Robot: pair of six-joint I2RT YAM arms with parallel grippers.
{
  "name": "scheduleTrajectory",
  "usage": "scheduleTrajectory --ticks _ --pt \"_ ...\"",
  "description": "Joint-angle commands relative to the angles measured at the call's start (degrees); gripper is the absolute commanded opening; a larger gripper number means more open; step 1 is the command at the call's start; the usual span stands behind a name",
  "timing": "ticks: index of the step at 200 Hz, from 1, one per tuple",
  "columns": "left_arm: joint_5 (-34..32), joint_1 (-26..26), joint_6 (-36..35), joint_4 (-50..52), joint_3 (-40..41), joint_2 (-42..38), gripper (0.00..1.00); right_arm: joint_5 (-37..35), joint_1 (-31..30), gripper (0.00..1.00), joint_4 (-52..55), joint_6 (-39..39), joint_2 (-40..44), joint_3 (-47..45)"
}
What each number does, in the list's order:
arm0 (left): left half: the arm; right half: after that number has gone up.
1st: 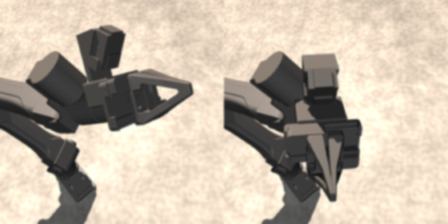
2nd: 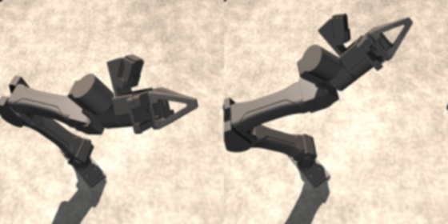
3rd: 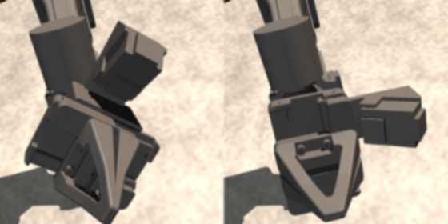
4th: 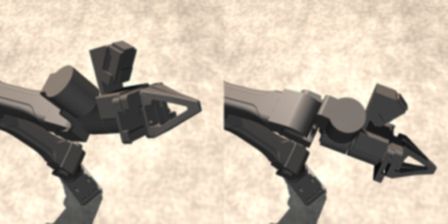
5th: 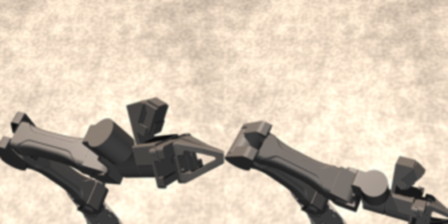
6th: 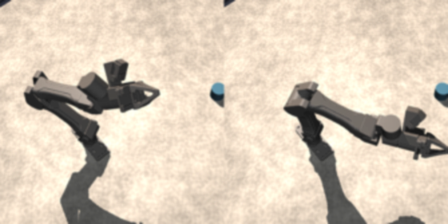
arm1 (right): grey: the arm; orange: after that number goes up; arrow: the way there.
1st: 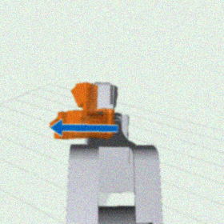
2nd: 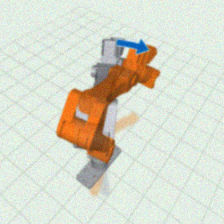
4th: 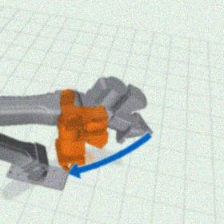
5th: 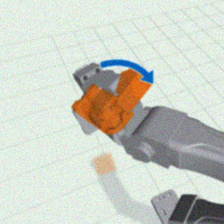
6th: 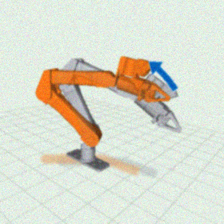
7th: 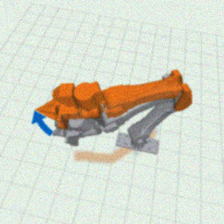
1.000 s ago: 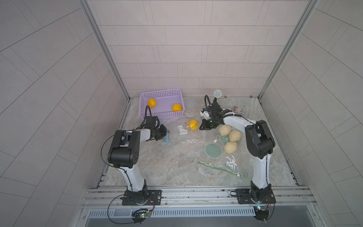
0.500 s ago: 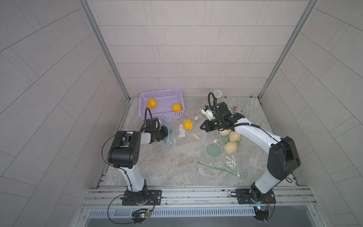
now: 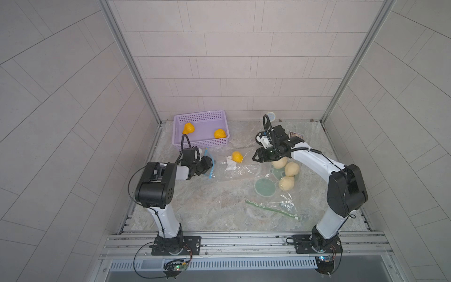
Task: Open the zip-top bag and take out the pear
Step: Adjust the zipper food storage bag at the center of the board.
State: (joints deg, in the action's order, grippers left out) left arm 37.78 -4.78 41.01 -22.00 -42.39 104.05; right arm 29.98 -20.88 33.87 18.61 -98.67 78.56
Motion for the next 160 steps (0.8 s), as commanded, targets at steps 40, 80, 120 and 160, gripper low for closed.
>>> scheduleTrajectory --ticks 40,80,120,160 --pt "-1.5 -0.6 0.1 2.6 3.4 4.3 0.44 -0.4 0.0 0.59 6.9 -0.9 -12.9 13.7" --pt "-1.1 -0.6 -0.3 1.6 4.3 4.8 0.44 -6.8 0.1 0.6 7.8 -0.7 -17.9 17.5" --pt "-0.3 -0.6 0.1 -0.7 5.4 5.2 0.44 -9.5 -0.2 0.61 9.5 -0.5 -22.8 23.3" --pt "0.2 -0.5 -0.3 -1.9 6.4 6.0 0.42 -8.4 -0.5 0.67 5.1 2.0 -23.9 23.7"
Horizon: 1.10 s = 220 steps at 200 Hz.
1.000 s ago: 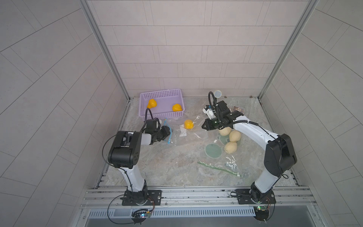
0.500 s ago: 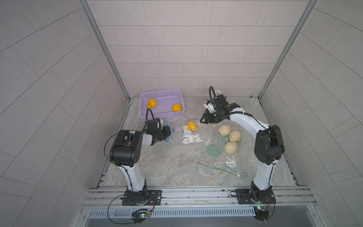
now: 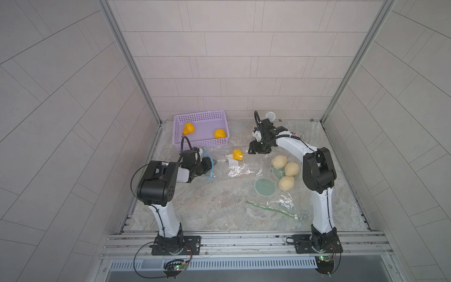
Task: Open the zip-top bag and take out the pear
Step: Adjust the zipper food storage bag at the center of the board.
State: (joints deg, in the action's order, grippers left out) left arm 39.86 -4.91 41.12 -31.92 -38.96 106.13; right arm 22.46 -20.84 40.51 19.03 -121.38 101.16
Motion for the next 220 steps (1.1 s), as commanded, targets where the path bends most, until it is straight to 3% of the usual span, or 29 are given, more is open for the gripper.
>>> scheduleTrajectory --ticks 1,47,75,143,151,176,190,220 --pt "-1.8 -0.4 -0.5 8.0 3.0 4.0 0.42 -0.9 -0.5 0.67 -1.8 1.7 -1.2 1.1" --pt "-1.1 -0.4 -1.1 7.3 3.5 4.9 0.42 -8.3 -0.5 0.69 0.9 -2.8 -3.9 6.9" --pt "-0.6 -0.4 -1.1 6.9 3.3 5.4 0.42 -7.1 -0.7 0.7 0.9 -5.6 -6.0 10.7" --pt "0.0 -0.4 -1.5 7.0 3.0 5.9 0.42 -6.3 -3.2 0.69 9.7 -6.1 -21.0 28.1" --pt "0.1 -0.4 -1.4 6.8 2.9 6.1 0.42 -6.2 -3.5 0.63 9.8 -6.1 -21.8 28.1" --pt "0.4 -0.4 -1.3 6.5 2.9 6.2 0.42 -7.1 -3.7 0.16 9.6 -5.4 -21.7 26.5" --pt "0.5 -0.4 -1.4 6.4 3.0 6.0 0.42 -7.9 -3.7 0.0 7.5 -4.8 -18.6 22.9" --pt "1.2 -0.4 -0.5 3.8 3.7 6.0 0.42 -5.0 -4.4 0.0 -0.6 -3.2 -6.8 11.5"
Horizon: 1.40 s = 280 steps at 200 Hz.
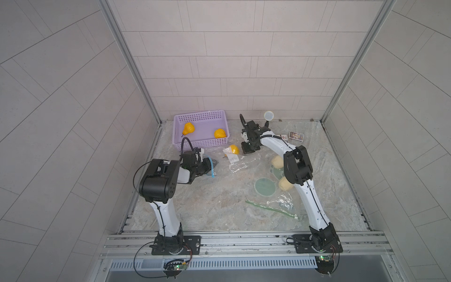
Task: Open the zip-top bag and take out the pear
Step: Adjust the zipper food storage bag at the center of the board.
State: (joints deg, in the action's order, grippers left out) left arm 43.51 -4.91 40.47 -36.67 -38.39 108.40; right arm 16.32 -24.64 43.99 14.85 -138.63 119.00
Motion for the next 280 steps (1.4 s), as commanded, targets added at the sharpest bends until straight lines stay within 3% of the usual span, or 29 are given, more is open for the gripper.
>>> scheduleTrajectory --ticks 1,26,42,57,74,143,195,232,261,280 --pt "-2.3 -0.4 0.2 8.4 3.1 3.8 0.42 1.1 -0.6 0.0 -4.2 1.0 10.8 -6.6" --pt "0.4 -0.3 5.6 -0.9 4.8 5.4 0.43 3.9 -1.6 0.0 -6.9 0.8 19.7 -14.3" --pt "2.7 -0.3 12.2 -13.7 6.7 7.9 0.54 6.4 -2.2 0.0 -7.6 0.7 23.6 -18.0" --pt "5.6 -0.3 21.3 -30.7 8.0 11.8 0.57 6.8 -3.1 0.0 -5.5 0.3 24.7 -19.6" --pt "7.2 -0.7 26.7 -39.2 7.5 14.7 0.62 6.4 -4.1 0.0 -5.0 0.7 25.1 -21.3" --pt "9.6 -1.6 24.5 -39.4 9.0 11.0 0.83 3.0 -7.2 0.0 -3.3 1.4 30.4 -21.2" --pt "11.6 -6.3 26.3 -39.3 7.9 14.8 0.91 6.8 -8.0 0.0 -5.0 2.1 27.2 -25.0" --pt "9.5 -7.0 27.0 -38.0 8.5 17.5 0.99 10.3 -9.4 0.0 -10.3 4.0 22.3 -26.3" --pt "9.3 -8.4 25.1 -32.1 8.6 17.3 1.0 11.3 -11.7 0.0 -12.0 5.1 19.3 -27.5" --pt "7.3 -9.8 16.1 -15.3 8.6 13.9 1.0 12.3 -12.0 0.0 -15.3 6.7 19.4 -30.7"
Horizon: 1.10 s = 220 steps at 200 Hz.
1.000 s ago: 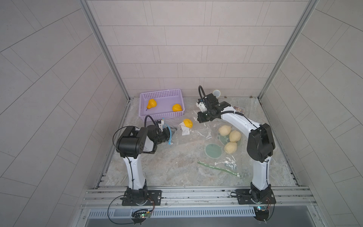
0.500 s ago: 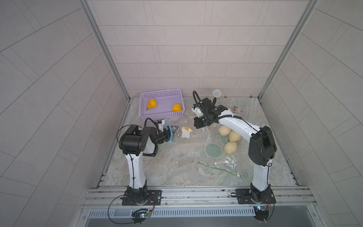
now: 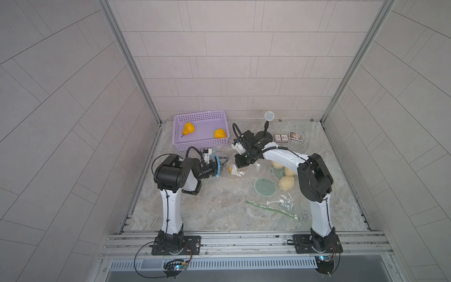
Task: Open the zip-top bag and take out the pear
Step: Adjust the zipper food storage bag at the center of the board, then pick up the pear from the zipper food storage bag.
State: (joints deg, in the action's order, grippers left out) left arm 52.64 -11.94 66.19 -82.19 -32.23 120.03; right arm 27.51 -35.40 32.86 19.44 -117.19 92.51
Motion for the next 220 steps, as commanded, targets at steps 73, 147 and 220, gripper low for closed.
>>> scheduleTrajectory --ticks 73,147,220 --pt "-17.1 -5.0 -24.4 64.4 1.8 -8.7 1.0 2.1 1.7 0.0 -11.3 4.8 -1.0 -12.9" --pt "-20.5 -5.0 -22.6 68.4 1.9 -19.7 1.0 12.5 9.7 0.0 -22.2 9.7 9.5 -21.5" --pt "-21.4 -4.7 -25.9 74.2 0.6 -23.9 1.0 7.9 13.2 0.34 -10.2 8.6 16.7 -16.0"
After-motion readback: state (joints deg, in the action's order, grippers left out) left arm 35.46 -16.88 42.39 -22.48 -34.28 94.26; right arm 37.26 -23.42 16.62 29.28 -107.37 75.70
